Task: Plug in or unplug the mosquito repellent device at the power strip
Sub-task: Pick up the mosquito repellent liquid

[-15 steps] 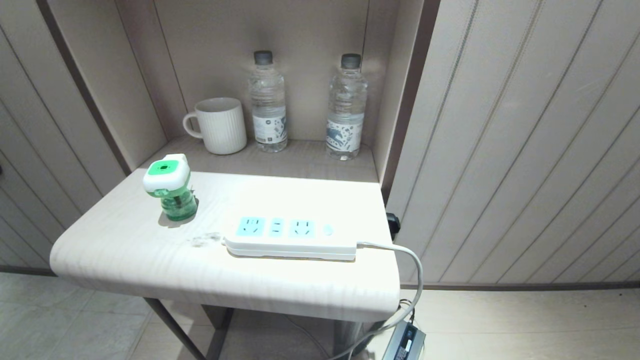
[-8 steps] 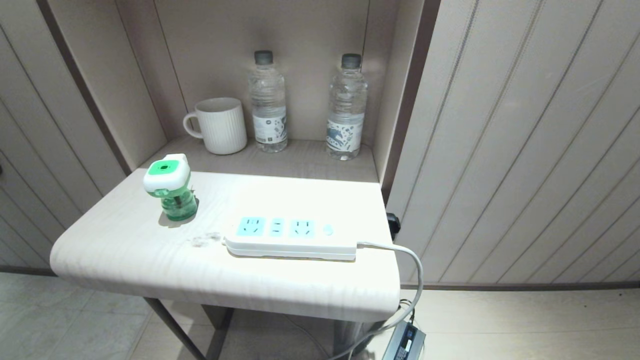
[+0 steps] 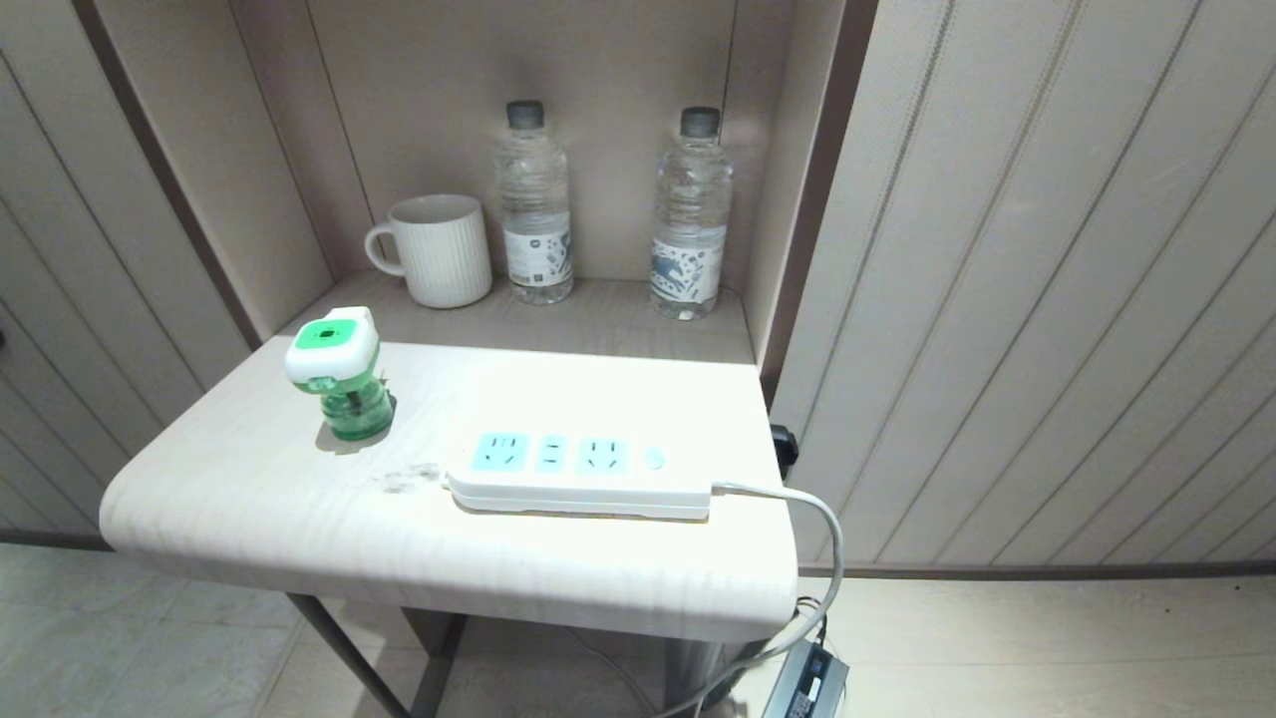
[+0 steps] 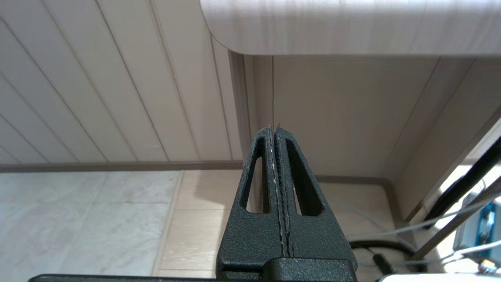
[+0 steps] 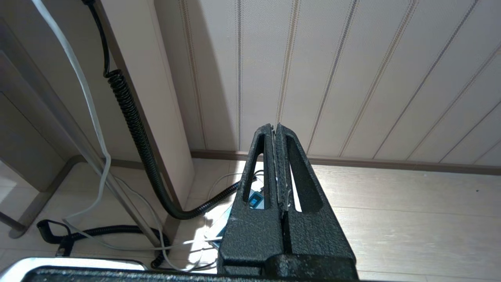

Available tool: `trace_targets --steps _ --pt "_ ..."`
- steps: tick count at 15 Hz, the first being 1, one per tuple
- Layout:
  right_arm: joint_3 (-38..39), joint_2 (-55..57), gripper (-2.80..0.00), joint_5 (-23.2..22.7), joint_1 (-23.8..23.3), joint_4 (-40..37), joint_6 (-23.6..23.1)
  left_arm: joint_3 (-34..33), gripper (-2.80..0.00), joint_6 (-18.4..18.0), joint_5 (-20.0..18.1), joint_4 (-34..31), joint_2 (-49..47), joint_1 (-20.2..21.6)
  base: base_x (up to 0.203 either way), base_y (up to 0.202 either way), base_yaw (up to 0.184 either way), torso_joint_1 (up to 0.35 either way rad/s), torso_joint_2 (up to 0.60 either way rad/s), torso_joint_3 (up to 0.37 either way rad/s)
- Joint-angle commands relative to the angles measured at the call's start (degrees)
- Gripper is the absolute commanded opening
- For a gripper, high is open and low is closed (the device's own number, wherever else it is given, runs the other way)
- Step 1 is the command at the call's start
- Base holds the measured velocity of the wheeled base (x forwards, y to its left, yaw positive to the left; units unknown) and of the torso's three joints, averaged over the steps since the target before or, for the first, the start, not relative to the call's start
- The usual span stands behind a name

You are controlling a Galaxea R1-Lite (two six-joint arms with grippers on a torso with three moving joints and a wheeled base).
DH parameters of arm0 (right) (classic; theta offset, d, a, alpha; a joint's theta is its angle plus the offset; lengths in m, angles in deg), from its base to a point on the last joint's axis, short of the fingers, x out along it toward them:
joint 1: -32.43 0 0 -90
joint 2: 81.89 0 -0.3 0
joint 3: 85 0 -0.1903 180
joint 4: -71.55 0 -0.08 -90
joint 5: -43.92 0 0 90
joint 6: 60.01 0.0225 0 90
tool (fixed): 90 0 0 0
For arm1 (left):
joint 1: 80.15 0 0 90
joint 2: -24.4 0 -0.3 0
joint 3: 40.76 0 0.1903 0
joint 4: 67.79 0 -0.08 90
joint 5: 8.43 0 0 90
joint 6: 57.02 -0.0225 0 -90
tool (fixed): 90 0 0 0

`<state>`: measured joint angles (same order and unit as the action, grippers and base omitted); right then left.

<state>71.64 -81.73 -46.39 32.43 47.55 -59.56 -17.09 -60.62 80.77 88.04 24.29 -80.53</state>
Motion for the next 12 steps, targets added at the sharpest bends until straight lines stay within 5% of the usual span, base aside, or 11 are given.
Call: trace_targets --steps 1,12 --pt "0.0 0.1 -2.80 0.0 0.0 0.1 -0.6 -0.2 -2.80 1.2 0.3 0.4 -0.1 0.0 0.000 0.000 0.000 0.000 0.00 0.000" --pt "0.0 0.2 -2.80 0.0 0.0 -0.2 -0.7 -0.3 -2.80 3.2 0.6 1.2 -0.1 0.0 0.000 0.000 0.000 0.000 0.00 0.000"
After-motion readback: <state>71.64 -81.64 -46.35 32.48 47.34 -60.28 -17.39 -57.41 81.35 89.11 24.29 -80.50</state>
